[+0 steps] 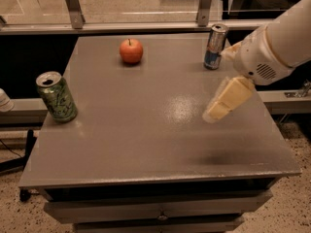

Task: Move apple near green can

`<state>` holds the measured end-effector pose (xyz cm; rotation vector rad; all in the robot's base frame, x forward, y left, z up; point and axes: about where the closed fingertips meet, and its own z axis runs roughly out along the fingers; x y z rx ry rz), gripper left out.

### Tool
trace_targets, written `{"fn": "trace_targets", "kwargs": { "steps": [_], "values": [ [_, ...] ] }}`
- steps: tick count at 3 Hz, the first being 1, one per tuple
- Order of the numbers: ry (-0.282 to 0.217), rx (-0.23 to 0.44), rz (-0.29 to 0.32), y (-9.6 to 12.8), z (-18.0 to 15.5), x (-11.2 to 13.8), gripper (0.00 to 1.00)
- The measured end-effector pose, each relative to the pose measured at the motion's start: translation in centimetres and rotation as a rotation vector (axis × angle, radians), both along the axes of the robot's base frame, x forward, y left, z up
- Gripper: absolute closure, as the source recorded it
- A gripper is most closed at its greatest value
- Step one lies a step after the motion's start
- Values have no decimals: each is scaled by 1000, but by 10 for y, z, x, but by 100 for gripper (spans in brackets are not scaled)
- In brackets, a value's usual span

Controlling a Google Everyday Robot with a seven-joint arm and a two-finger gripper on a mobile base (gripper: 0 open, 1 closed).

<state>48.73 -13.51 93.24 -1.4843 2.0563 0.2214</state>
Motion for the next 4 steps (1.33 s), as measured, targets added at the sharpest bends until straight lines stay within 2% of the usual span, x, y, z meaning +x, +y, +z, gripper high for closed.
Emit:
{"fn": "trace_targets", "kwargs": {
  "steps": [1, 2, 4],
  "values": [
    [-23, 147, -17, 36, -12, 21, 0],
    [-62, 309, -49, 75, -7, 43, 0],
    [-69, 326, -56, 80, -10, 45, 0]
  ]
}}
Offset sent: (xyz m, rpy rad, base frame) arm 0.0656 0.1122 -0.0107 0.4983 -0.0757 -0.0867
